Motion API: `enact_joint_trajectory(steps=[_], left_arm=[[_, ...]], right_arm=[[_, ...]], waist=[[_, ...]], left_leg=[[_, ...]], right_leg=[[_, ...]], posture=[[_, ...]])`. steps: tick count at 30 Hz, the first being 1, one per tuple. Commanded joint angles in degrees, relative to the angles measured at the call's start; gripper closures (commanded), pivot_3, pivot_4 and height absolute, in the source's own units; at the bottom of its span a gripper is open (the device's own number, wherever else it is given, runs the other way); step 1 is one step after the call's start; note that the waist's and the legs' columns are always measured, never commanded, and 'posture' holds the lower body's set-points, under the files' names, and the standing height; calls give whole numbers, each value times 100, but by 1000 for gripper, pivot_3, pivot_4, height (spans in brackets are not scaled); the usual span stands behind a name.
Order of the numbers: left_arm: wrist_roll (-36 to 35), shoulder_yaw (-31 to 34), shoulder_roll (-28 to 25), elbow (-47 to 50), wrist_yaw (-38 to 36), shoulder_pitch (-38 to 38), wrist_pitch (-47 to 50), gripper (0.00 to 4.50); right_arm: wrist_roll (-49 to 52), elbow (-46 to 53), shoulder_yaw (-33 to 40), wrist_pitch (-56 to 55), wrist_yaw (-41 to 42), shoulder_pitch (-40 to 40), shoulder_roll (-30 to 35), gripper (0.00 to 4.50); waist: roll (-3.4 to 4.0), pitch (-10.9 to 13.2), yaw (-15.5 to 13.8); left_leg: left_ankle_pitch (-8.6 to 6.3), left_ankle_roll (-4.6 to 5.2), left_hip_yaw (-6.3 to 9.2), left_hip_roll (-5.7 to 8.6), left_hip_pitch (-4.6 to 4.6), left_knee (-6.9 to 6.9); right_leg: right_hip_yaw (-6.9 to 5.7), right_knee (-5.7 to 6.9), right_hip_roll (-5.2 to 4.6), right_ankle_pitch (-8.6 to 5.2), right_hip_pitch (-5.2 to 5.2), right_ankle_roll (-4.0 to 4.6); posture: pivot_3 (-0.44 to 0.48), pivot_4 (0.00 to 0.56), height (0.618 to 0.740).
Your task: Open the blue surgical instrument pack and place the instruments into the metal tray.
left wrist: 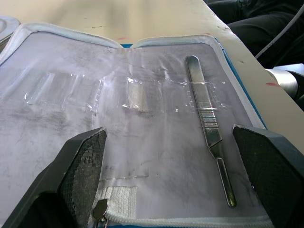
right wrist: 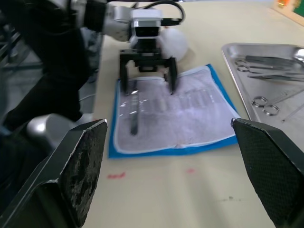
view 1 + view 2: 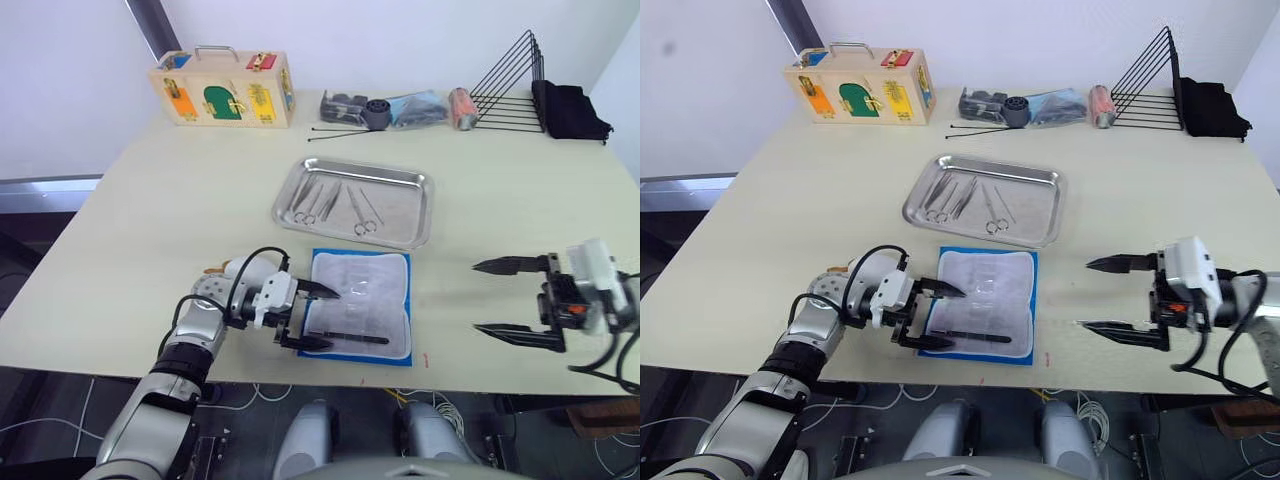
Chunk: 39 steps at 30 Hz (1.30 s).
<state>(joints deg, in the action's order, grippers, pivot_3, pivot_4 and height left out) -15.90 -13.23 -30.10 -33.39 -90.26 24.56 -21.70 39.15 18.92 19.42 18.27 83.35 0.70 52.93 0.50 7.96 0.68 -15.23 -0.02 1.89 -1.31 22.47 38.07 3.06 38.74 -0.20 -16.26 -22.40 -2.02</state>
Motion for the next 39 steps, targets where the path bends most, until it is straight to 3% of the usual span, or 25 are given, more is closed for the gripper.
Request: enact_joint_trajectory(steps=[1,6,10,14,22,30,39], left_arm=[[374,-214,-39,-465,-188,-159,1,0],[382,-228,-38,-495,-207,-137,-16,0],[381,-247,-23,-509,-220,-115,-26,0],[373,-276,-2,-505,-221,-83,-24,0],[347,-309,-51,-429,-223,-66,-1,0],[309,-523,-297,-248,-224,-184,-173,0],[41,-737,-521,-73,-224,-326,-96,0]], right_arm=[[275,-153,486,-33,362,40,311,127],[257,-294,565,-65,472,108,497,127],[77,-60,208,-116,44,180,246,127],[-306,242,-428,-187,-612,276,-198,127],[-1272,361,-1877,-226,-1656,630,-981,127],[-2389,-164,-3135,-630,-2035,921,-1528,127],[-2958,-521,-3874,-497,-2253,1196,-1933,127]], waist=[[-1,0,1],[0,0,1],[-1,0,4],[-5,3,6],[3,0,-10],[1,-2,18],[-24,13,44]], left_leg=[[0,0,0,0,-1,0],[0,0,0,0,-3,0],[0,0,1,-1,-14,-1],[-1,0,0,-2,-64,-27],[0,0,7,-2,-64,-33],[-1,0,7,-6,-68,-35],[0,0,8,-13,-72,-62]], right_leg=[[1,0,0,0,0,0],[1,0,0,0,4,0],[0,-3,0,0,15,0],[0,-30,-1,-3,67,-2],[-7,-45,-2,-3,73,-3],[-7,-47,4,-3,73,-2],[-3,-53,12,-4,66,3]], posture=[[0,150,740],[0,150,740],[0,150,740],[0,150,740],[0,150,740],[0,150,740],[0,150,740]])
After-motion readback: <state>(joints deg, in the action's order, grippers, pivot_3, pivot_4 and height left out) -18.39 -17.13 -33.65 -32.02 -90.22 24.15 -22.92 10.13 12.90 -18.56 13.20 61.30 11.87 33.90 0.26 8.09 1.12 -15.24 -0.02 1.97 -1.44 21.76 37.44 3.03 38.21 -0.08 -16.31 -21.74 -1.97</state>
